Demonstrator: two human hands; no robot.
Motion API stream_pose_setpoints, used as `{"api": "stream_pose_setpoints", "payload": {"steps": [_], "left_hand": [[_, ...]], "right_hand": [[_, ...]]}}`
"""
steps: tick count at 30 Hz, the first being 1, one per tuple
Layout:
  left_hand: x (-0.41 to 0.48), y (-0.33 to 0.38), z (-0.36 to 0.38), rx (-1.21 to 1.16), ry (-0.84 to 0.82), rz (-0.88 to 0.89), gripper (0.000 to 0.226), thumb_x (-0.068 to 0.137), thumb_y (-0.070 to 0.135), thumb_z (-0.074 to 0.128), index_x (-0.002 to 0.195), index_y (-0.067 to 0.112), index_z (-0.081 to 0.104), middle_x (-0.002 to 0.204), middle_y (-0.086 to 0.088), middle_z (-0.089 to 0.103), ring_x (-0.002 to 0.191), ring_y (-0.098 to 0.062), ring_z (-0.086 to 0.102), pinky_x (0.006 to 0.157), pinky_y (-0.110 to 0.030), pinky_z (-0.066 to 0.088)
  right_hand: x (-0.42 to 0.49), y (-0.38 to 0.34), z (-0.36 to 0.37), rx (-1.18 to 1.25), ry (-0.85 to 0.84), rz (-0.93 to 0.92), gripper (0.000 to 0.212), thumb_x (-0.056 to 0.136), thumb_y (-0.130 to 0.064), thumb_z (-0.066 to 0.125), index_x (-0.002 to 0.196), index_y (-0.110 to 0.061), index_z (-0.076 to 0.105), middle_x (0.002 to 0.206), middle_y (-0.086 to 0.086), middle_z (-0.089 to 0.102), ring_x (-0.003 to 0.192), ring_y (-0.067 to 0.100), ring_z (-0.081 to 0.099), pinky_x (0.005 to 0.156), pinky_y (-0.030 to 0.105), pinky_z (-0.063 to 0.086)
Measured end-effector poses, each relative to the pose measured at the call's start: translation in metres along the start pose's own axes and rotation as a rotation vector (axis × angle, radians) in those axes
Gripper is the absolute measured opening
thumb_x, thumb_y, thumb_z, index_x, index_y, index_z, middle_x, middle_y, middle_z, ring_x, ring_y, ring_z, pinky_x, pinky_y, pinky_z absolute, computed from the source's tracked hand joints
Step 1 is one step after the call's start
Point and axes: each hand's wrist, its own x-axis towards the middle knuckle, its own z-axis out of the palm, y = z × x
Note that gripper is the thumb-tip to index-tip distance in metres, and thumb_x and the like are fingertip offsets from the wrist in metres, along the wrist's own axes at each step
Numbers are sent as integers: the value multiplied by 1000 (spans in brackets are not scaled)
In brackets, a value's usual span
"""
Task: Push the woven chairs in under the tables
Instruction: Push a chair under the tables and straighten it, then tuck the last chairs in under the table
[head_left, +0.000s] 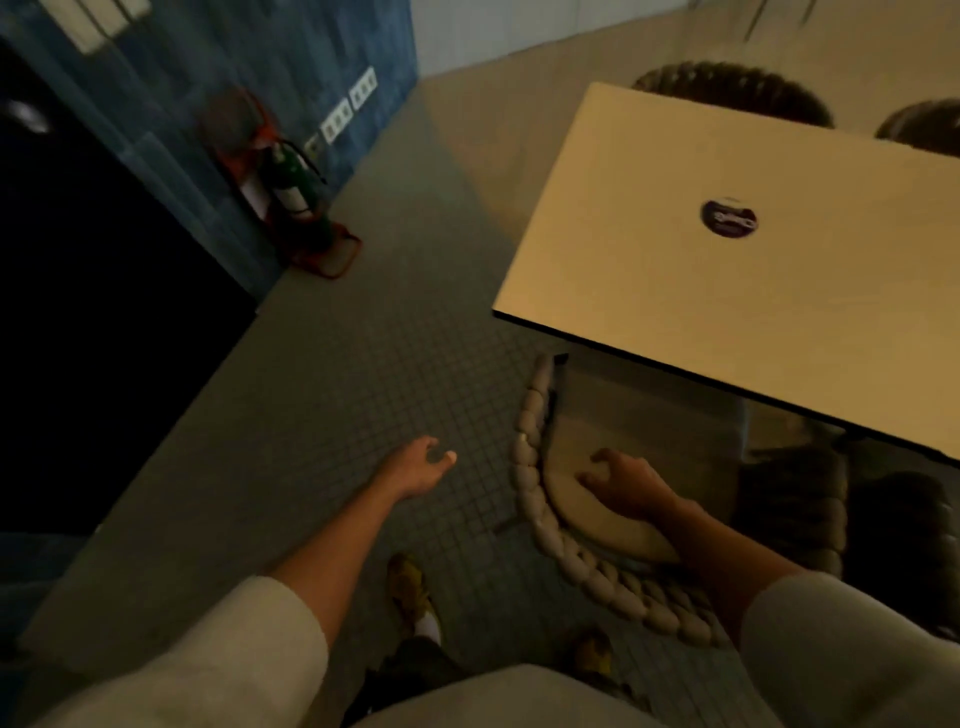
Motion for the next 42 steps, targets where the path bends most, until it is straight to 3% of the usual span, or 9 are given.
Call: {"api": "stream_pose_setpoints", "payload": {"steps": [5,12,17,21,26,35,42], "left_hand": [[19,-81,-83,136,27,26,67,97,62,52,149,19,48,146,-12,57,134,-29,54,108,-35,46],[88,-126,-245,172,113,69,78,93,69,52,149,15,48,152,-12,50,139,-30,49,113,-38,41],[149,-76,-331,187,126,177,70,98,59,53,151,15,44,155,-12,47,140,-30,47,113,-36,40],[218,-41,-380,243,93,225,71,96,63,55,149,17,47,154,-11,49,140,-31,47,114,-41,41],[308,-8,-451,321,72,209,74,95,63,55,151,16,44,154,-13,48,141,-32,45,114,-45,40],[464,101,-581,367,112,225,81,90,73,51,151,18,45,150,-14,53,135,-35,52,112,-48,42],[600,224,-633,247,34,348,75,97,60,55,155,14,40,159,-11,42,144,-31,43,114,-40,37]], "right_hand": [[45,-111,13,-37,-2,-84,55,95,-56,60,137,-20,58,129,10,68,120,29,63,95,34,49],[101,-231,-16,-11,117,-109,61,91,-56,67,139,-18,59,140,8,62,131,26,57,107,35,45],[155,-286,-84,46,204,-112,57,93,-55,66,137,-19,60,135,7,65,122,26,62,101,36,49],[219,-322,-135,177,245,-119,59,93,-55,65,139,-20,57,134,9,64,117,29,65,98,46,55],[317,-345,-189,233,254,-98,62,95,-56,63,142,-19,52,132,9,64,106,21,61,88,35,50],[457,-363,-327,253,236,31,88,85,-73,62,150,-16,43,148,12,53,132,31,54,105,48,50],[574,-381,-425,248,255,112,90,86,-72,63,152,-14,41,153,14,47,138,33,48,110,49,46]]}}
